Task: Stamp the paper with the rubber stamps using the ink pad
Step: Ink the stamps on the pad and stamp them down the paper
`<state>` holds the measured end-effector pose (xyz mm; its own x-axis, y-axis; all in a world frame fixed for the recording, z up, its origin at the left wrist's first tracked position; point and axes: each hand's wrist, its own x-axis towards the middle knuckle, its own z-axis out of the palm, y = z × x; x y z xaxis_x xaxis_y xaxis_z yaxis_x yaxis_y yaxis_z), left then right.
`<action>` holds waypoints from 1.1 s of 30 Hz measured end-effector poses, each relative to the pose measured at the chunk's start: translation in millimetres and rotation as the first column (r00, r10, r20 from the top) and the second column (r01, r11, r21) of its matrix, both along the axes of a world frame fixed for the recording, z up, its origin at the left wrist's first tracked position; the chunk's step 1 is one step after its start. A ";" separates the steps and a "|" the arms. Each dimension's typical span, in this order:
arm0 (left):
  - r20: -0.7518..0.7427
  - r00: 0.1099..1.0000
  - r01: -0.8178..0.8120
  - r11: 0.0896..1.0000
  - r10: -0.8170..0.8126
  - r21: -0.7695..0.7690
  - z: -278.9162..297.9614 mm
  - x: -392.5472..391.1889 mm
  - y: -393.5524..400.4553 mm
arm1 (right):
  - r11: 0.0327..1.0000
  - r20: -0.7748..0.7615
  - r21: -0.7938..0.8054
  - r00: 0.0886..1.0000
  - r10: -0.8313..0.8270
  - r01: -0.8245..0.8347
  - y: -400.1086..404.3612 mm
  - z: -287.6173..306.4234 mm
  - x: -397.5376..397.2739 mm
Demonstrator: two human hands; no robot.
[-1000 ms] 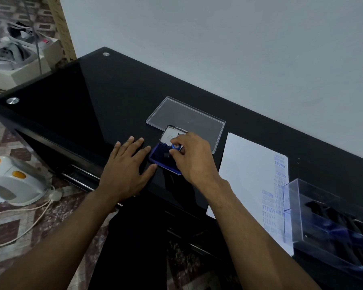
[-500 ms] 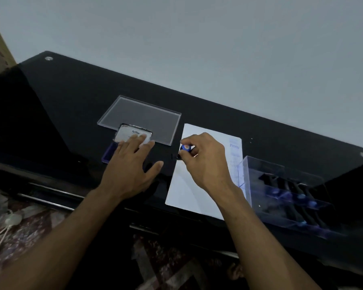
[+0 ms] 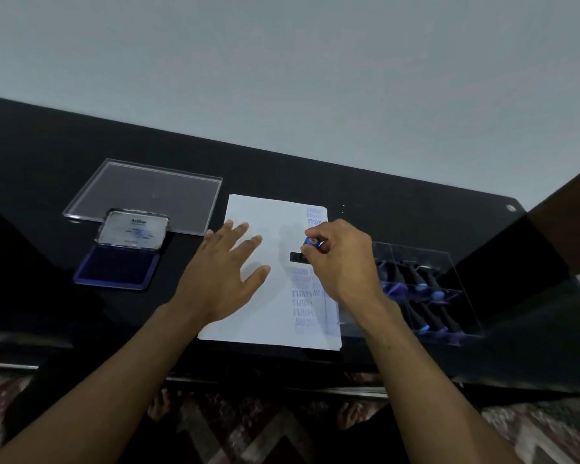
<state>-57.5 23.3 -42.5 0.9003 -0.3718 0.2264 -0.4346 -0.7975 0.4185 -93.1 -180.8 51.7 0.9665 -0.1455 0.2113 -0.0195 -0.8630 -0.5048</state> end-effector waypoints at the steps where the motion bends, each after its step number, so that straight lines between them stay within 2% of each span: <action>1: -0.005 1.000 0.003 1.000 -0.003 0.006 -0.1 2.4 -4.8 | 1.000 -0.011 0.000 1.000 -0.001 0.001 -3.2 -1.6 1.3; 18: -0.007 0.999 0.038 0.994 -0.038 0.102 -18.2 22.2 -18.6 | 0.988 -0.019 -0.123 0.996 0.089 -0.091 -11.8 -22.8 21.8; 33: -0.025 0.999 0.025 0.993 -0.023 0.112 -18.4 23.1 -19.0 | 0.990 -0.060 -0.107 0.995 0.082 -0.088 -8.2 -28.3 24.1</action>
<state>-34.3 4.3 -60.9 0.8954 -0.4152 0.1608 -0.4452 -0.8295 0.3372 -69.0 -189.0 23.5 0.9851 -0.0413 0.1672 0.0308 -0.9128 -0.4072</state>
